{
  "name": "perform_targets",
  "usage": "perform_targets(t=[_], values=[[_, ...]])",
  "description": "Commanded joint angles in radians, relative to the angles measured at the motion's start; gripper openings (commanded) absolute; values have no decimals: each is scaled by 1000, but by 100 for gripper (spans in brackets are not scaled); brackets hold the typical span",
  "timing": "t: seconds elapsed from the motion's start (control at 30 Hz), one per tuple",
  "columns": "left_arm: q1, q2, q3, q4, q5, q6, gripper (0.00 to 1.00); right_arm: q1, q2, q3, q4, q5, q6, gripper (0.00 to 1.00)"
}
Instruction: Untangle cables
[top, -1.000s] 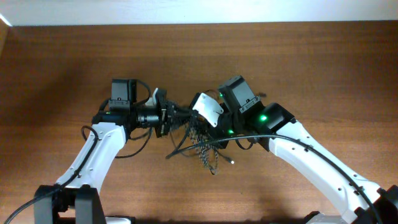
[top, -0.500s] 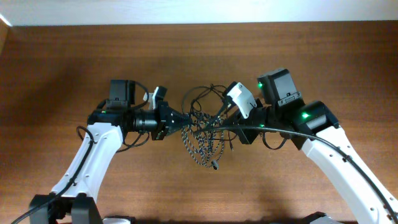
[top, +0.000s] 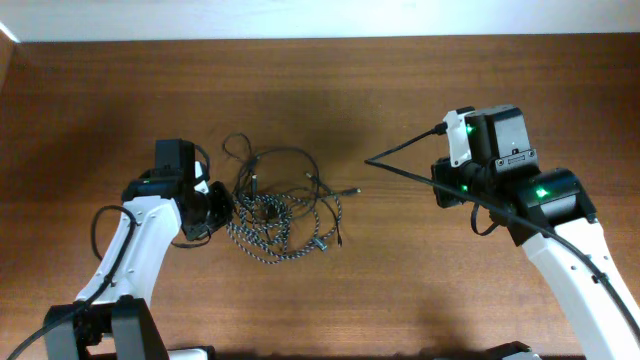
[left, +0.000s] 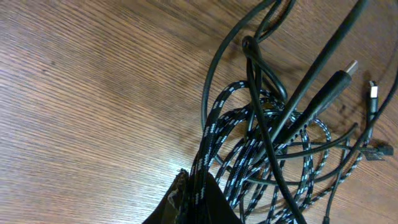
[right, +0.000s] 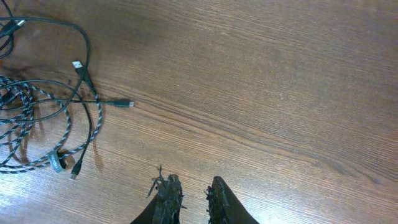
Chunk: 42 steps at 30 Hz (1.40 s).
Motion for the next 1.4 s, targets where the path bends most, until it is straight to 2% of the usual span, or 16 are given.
perform_targets(t=[0.0,0.07,0.17,0.2,0.33,0.53,0.57,0.63,0.77,0.87,0.97,1.1,1.17,1.23,1.3,1.37], values=[[2,5,-9,-19,-135,17,6,-4,-18,26,-3,49,80,22],[2,5,-9,-21,-196,17,0,-4,-18,26,-3,49,118,36],[2,5,-9,-33,-193,27,0,-3,-13,25,-3,-116,155,82],[2,4,-8,-24,-113,140,0,-3,1,25,-4,-192,155,99],[1,-96,42,7,145,479,0,-2,102,22,-64,-304,154,99],[2,-618,43,-7,530,838,0,-1,178,21,-2,-669,126,95],[2,-683,43,-6,584,874,0,-1,178,21,-1,-762,84,84],[2,-704,43,0,569,858,0,-1,178,21,-11,-865,66,81],[2,-613,43,156,596,597,0,-1,150,21,-246,-917,-91,63],[2,-532,43,223,773,578,0,-1,-6,21,-330,-914,-136,62],[2,-498,43,198,1000,866,0,-1,-140,21,-233,-828,-135,63],[2,-498,43,43,997,1126,0,-1,-135,21,-138,-825,-131,63],[2,-498,43,0,971,1176,0,-1,-103,21,-57,-827,0,62],[2,-498,43,0,936,1177,0,2,-50,21,-27,-827,268,45],[2,-498,43,0,902,1176,0,58,13,21,-12,-827,451,44],[2,-498,43,-1,849,1176,0,135,58,21,50,-822,485,44]])
